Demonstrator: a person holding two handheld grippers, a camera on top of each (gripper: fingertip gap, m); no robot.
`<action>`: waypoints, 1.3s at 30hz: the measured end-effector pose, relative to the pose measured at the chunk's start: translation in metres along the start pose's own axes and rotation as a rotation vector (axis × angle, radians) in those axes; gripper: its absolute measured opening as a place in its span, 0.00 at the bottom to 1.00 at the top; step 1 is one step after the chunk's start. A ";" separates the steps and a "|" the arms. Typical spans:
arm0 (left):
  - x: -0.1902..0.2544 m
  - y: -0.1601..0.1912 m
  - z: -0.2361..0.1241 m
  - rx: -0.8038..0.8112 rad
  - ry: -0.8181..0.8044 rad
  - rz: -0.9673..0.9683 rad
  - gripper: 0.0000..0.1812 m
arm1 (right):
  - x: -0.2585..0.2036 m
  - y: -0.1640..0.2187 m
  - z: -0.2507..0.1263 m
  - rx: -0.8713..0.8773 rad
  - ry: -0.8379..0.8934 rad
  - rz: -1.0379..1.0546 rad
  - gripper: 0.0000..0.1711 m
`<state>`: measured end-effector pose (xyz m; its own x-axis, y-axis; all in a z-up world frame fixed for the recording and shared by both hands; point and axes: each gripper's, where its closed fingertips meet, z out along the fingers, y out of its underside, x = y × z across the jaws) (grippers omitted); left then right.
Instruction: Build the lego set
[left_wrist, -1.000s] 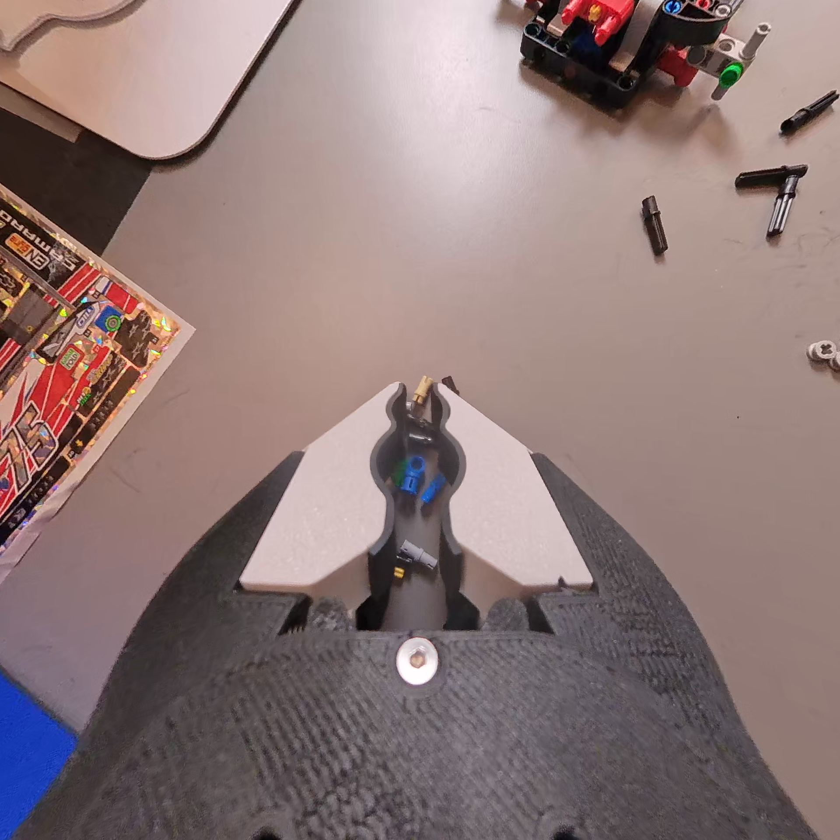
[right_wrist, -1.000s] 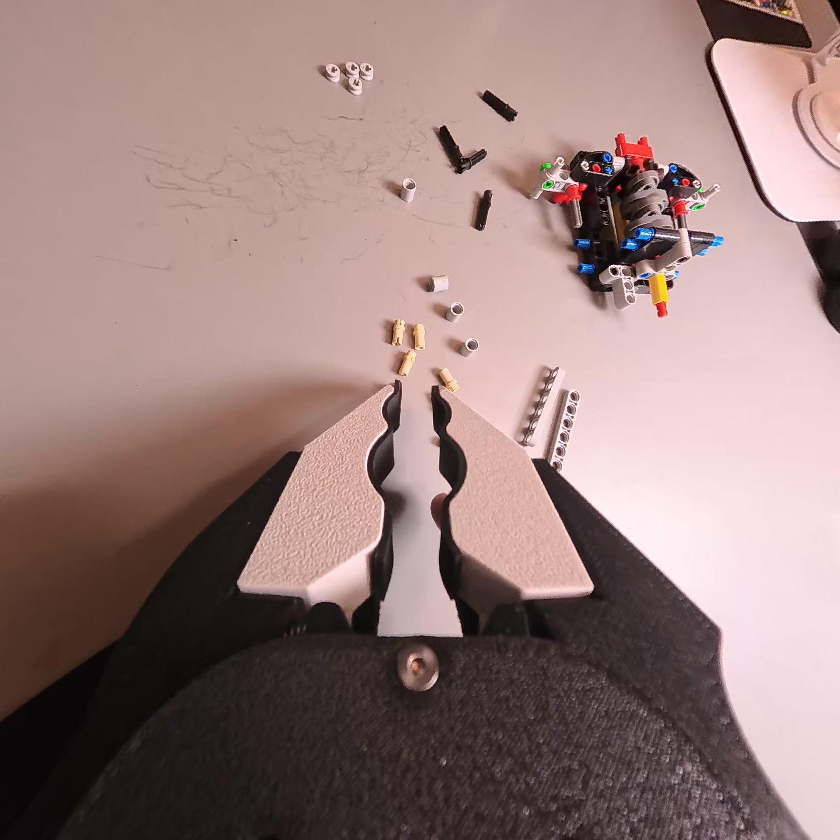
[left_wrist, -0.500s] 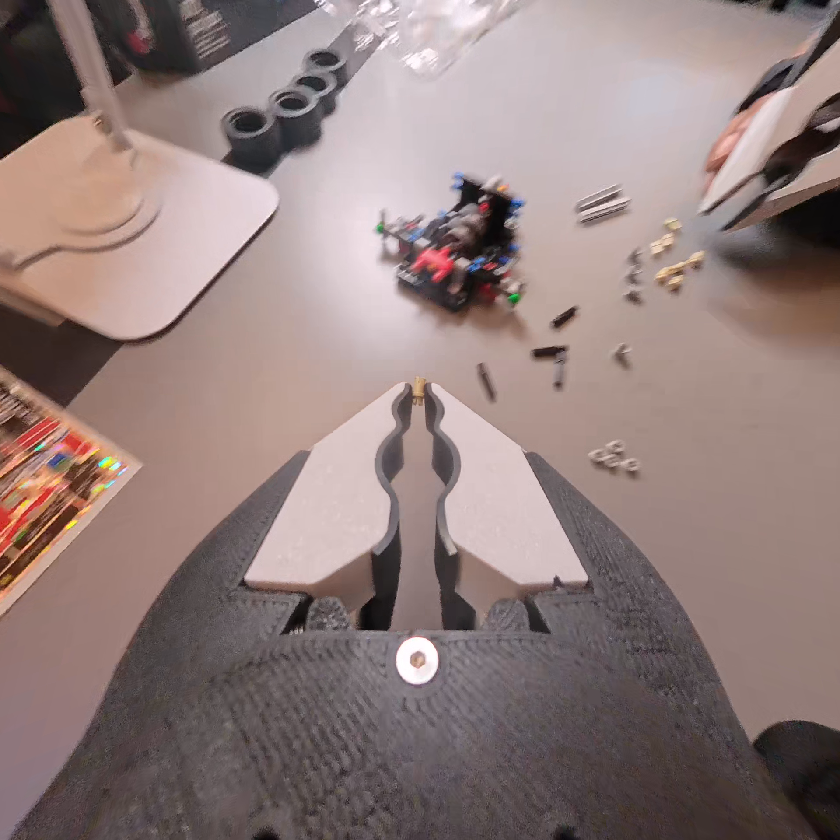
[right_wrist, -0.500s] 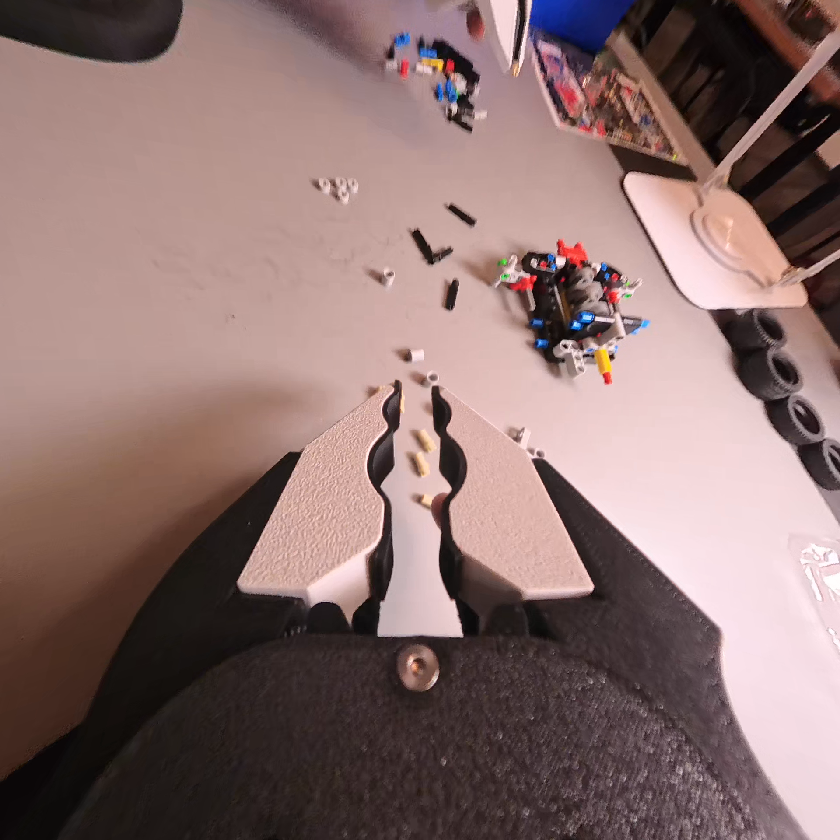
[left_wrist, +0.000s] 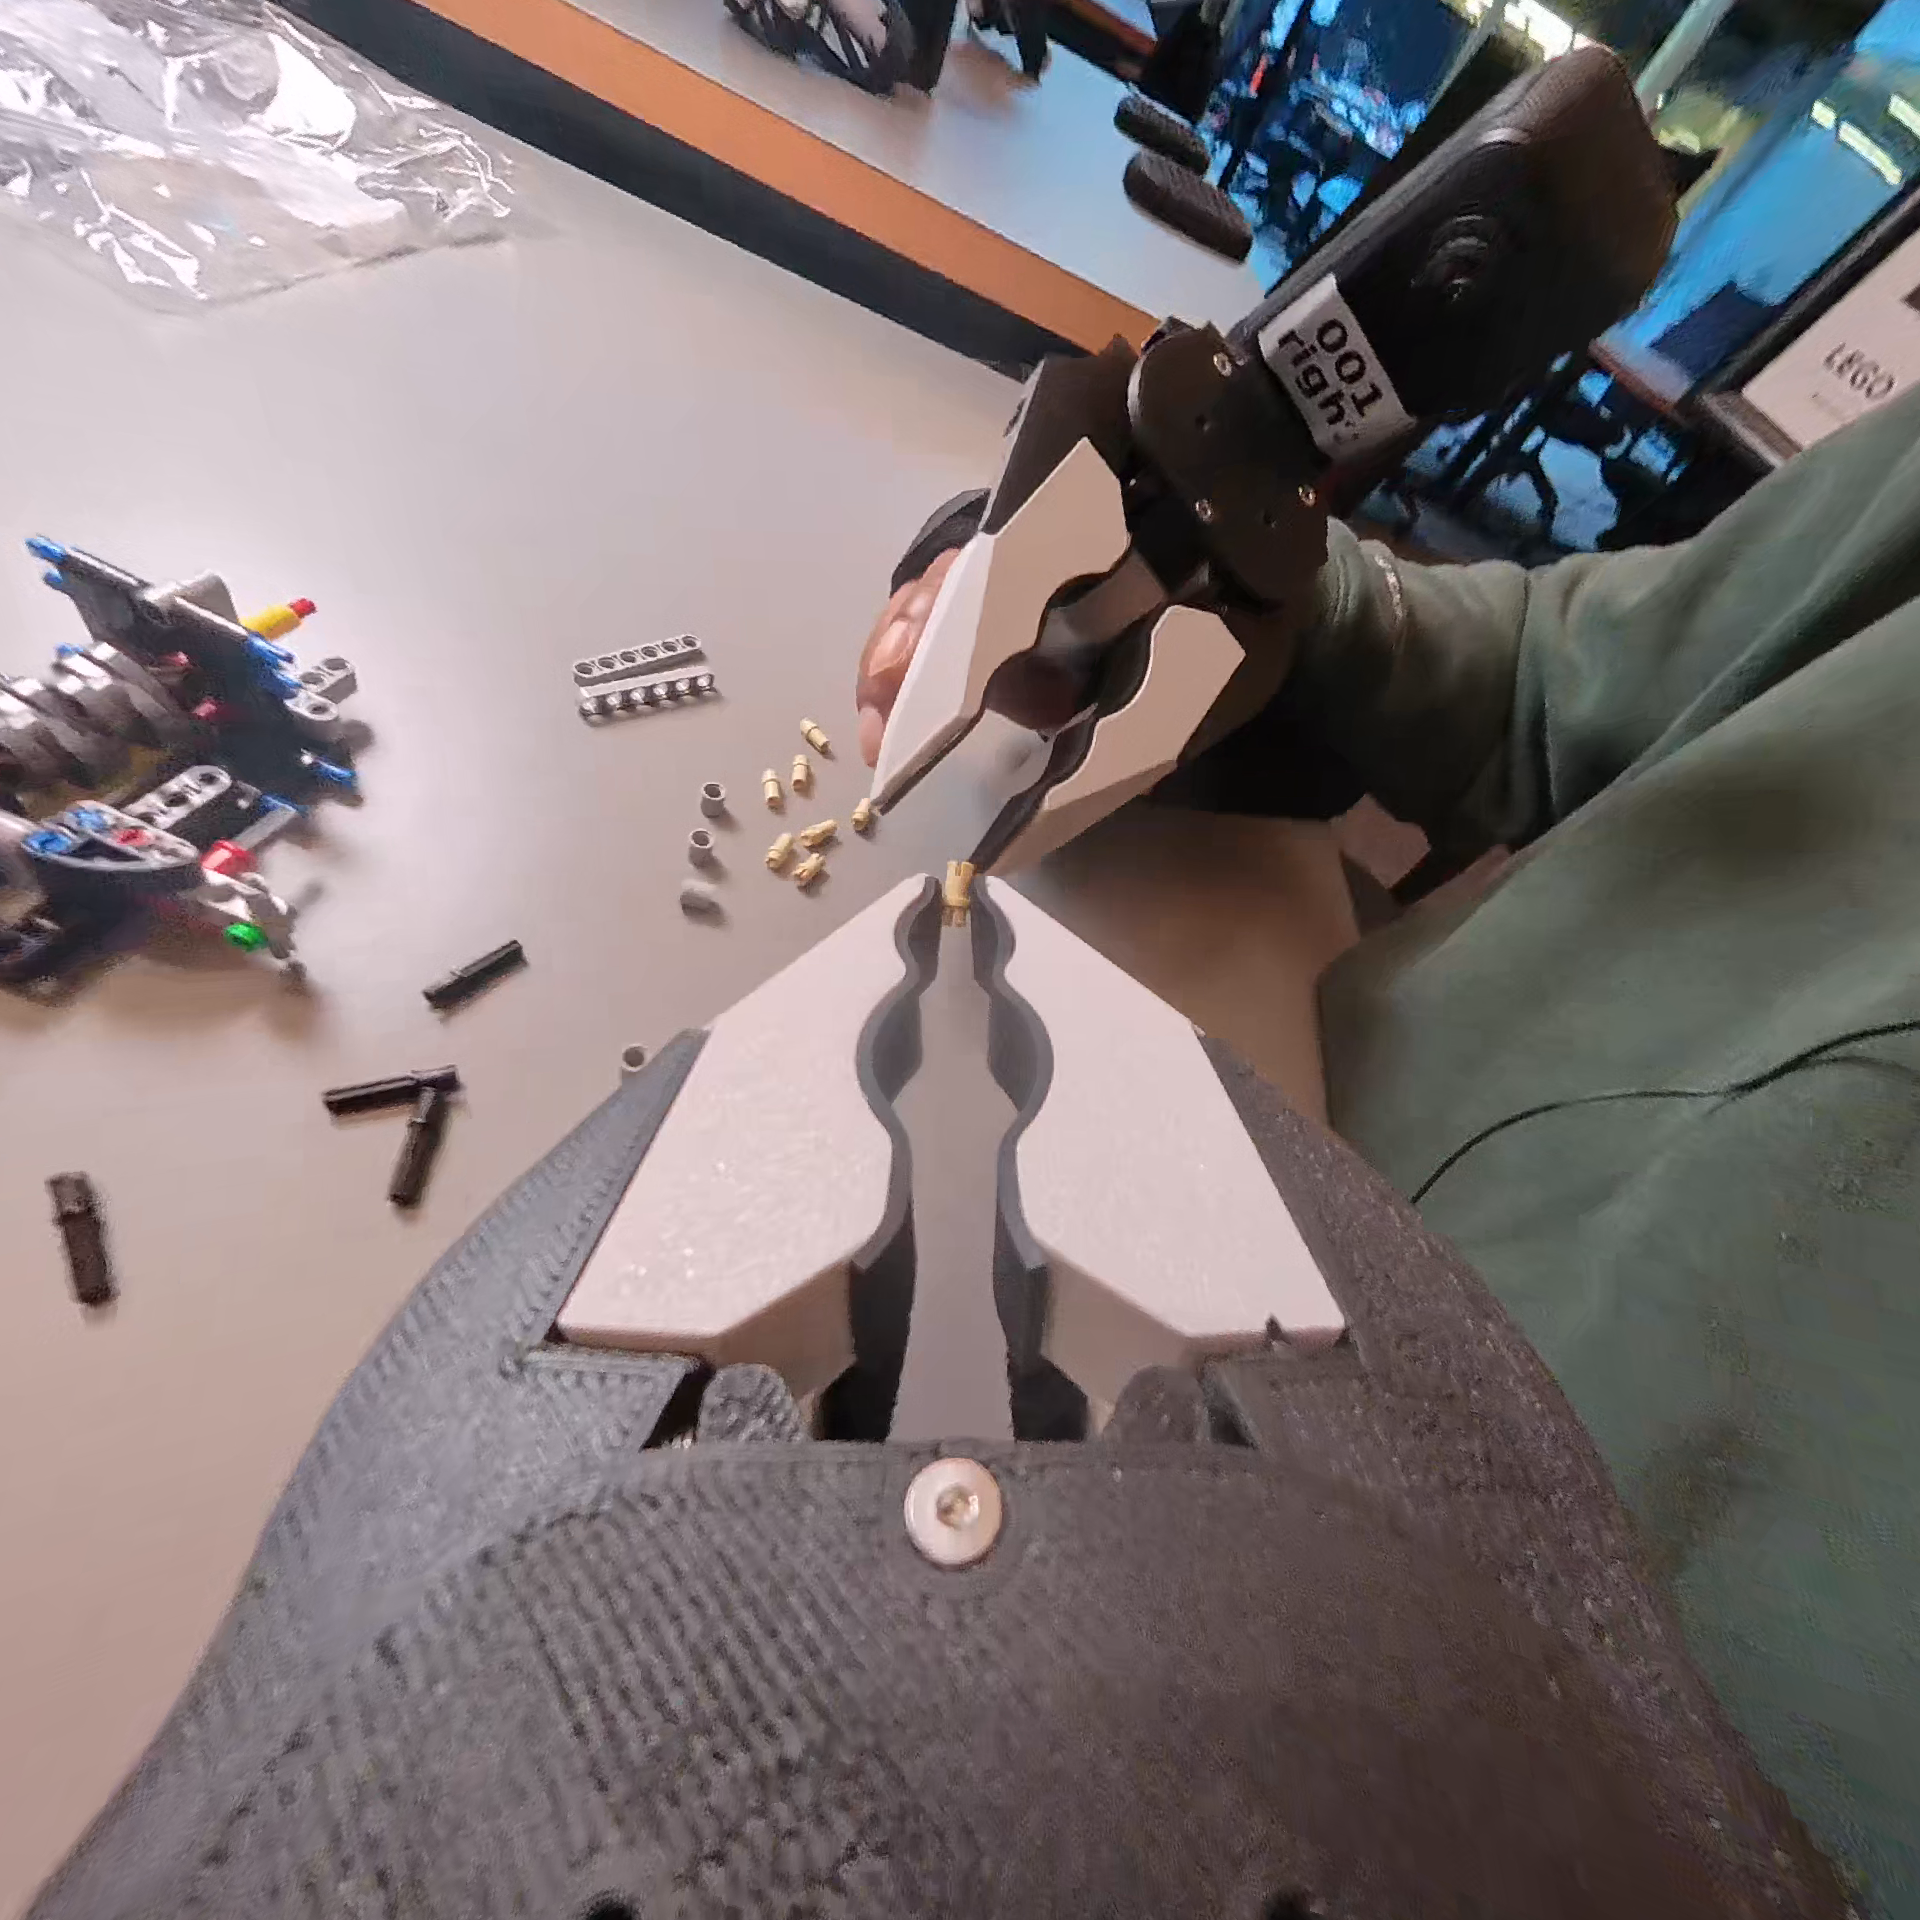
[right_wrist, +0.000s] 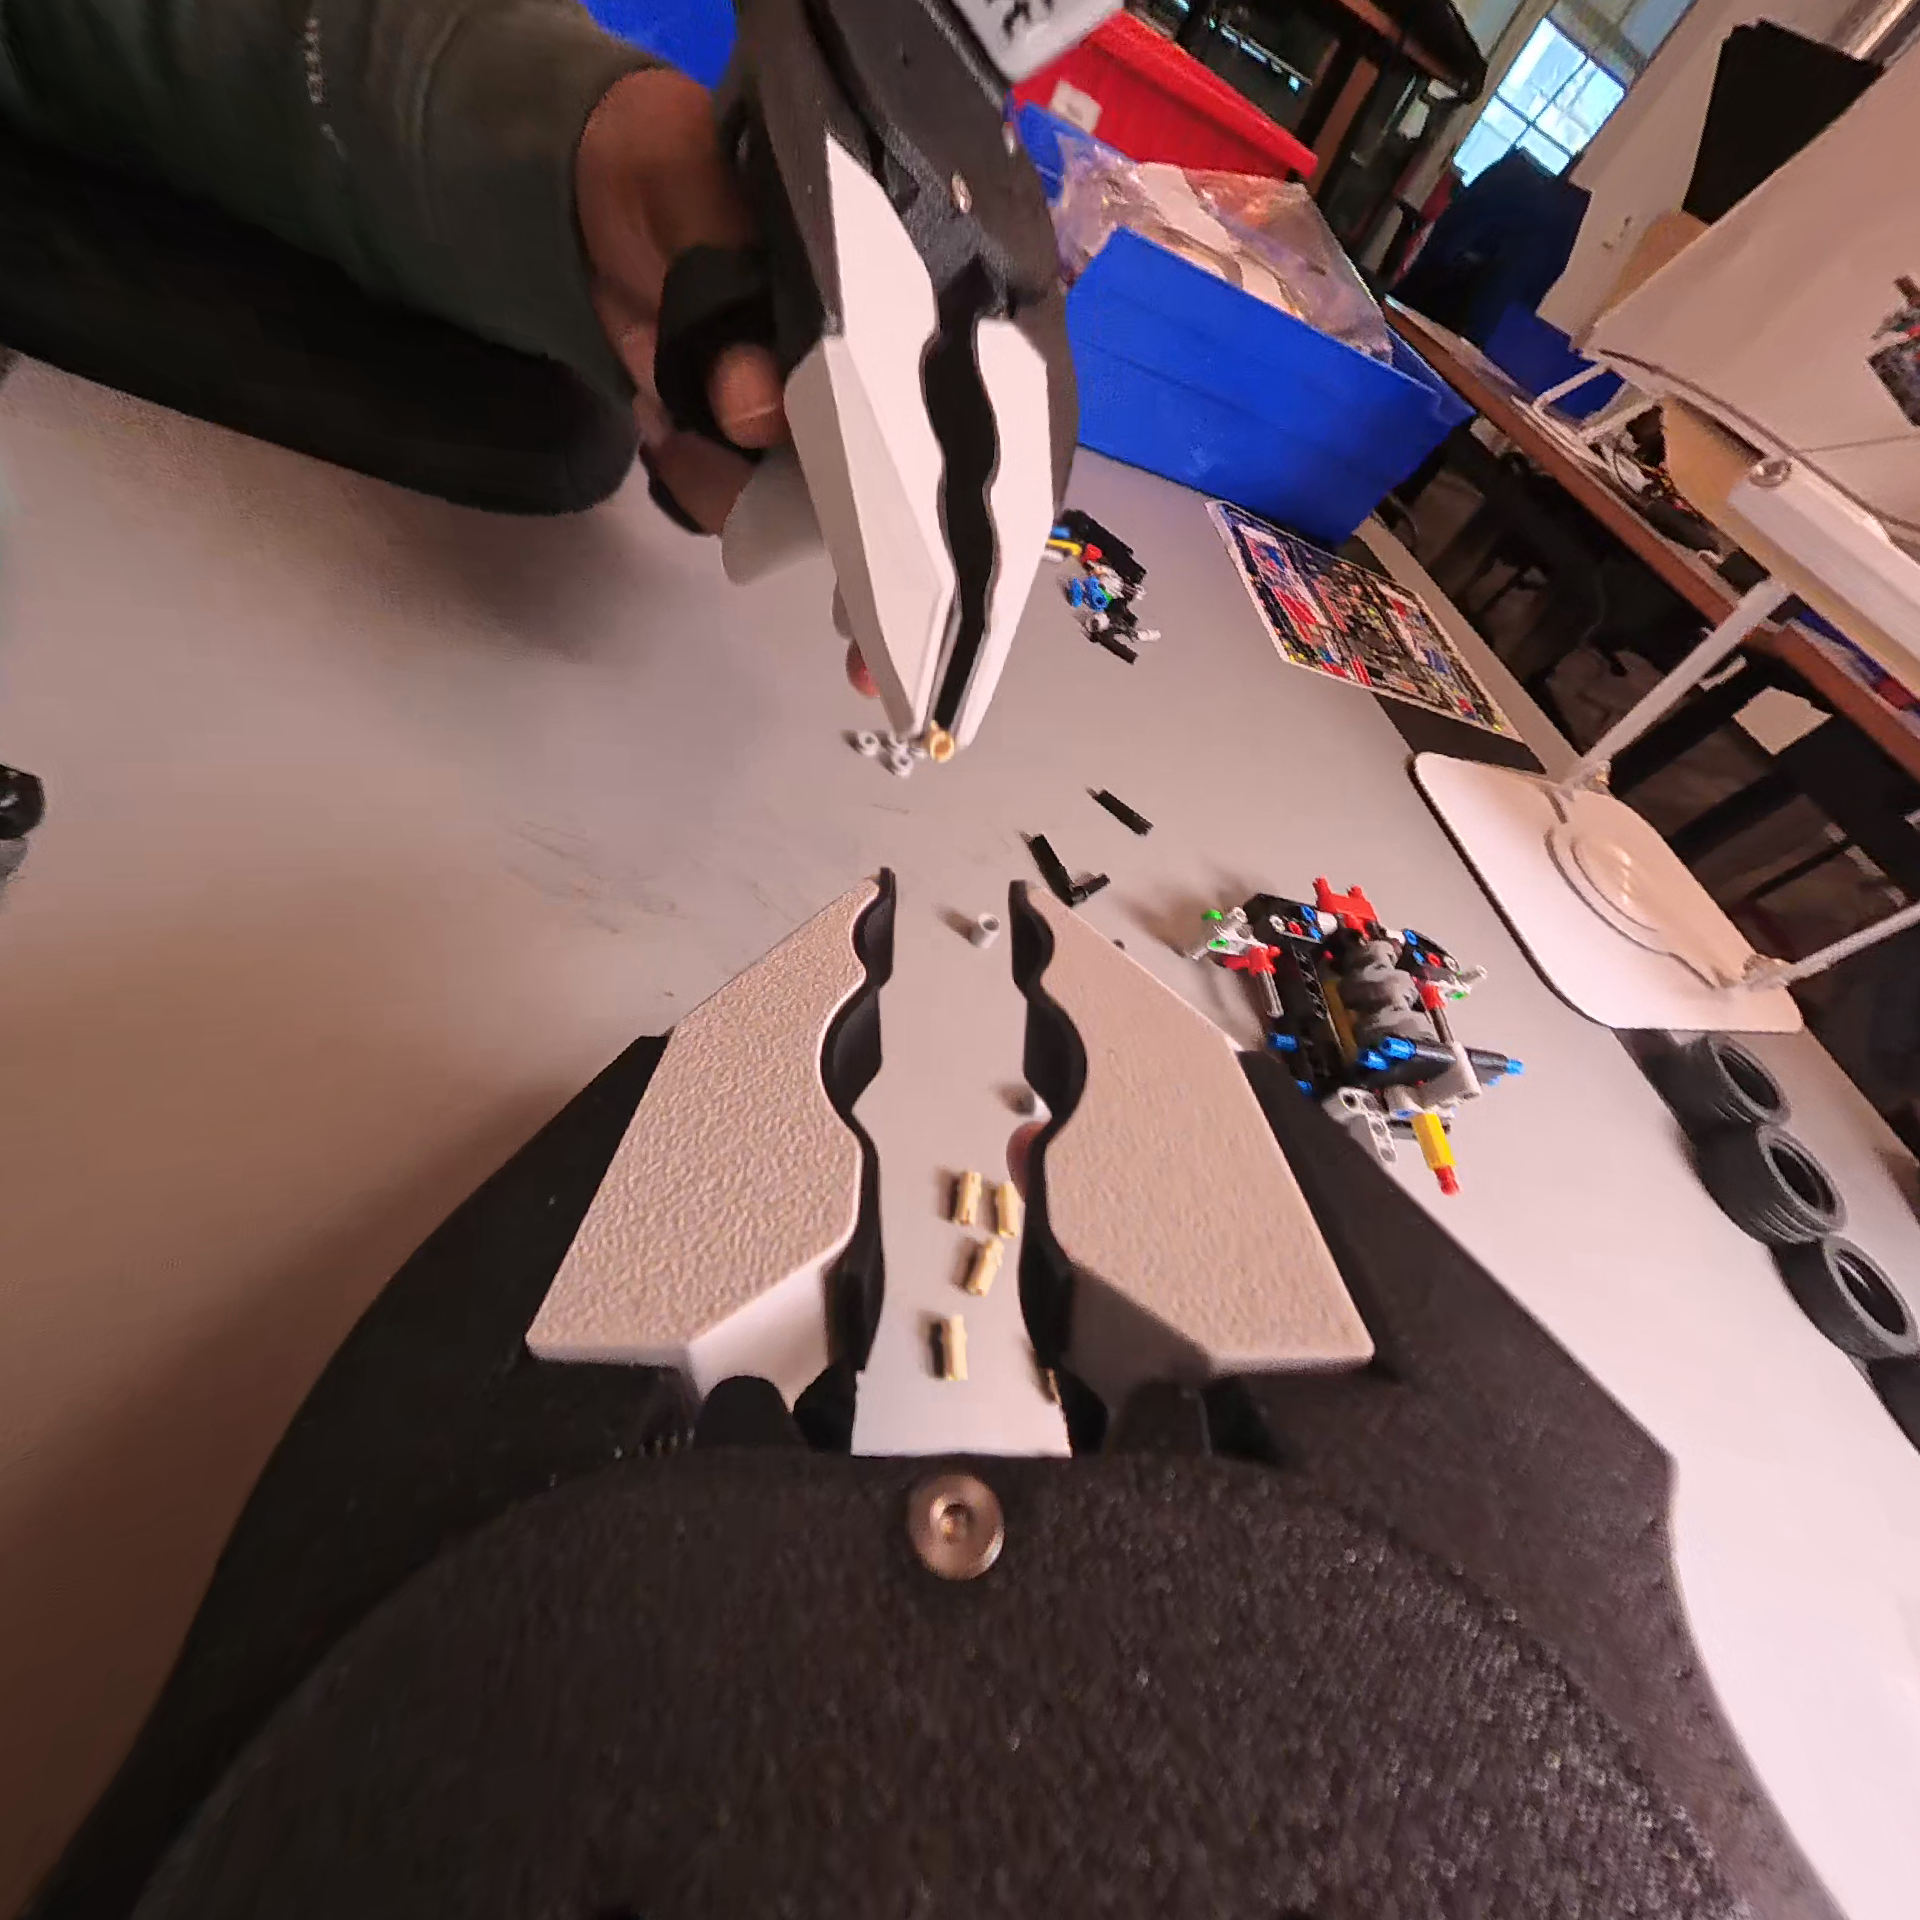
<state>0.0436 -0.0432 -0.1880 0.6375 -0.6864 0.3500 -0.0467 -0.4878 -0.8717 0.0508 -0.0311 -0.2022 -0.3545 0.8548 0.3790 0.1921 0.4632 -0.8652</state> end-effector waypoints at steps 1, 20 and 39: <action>0.001 0.003 0.002 0.014 -0.001 -0.030 0.02 | -0.002 -0.002 0.001 0.009 -0.008 -0.003 0.12; 0.017 0.023 0.012 0.063 0.192 -0.298 0.02 | -0.029 -0.013 0.007 0.054 -0.111 -0.006 0.09; -0.053 -0.006 -0.045 0.221 -0.153 -0.172 0.12 | 0.028 0.083 -0.055 -0.403 -0.019 0.137 0.01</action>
<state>-0.0245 -0.0283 -0.1857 0.7308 -0.5065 0.4577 0.2295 -0.4492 -0.8635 0.1076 0.0437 -0.2452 -0.3167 0.9121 0.2604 0.5795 0.4034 -0.7081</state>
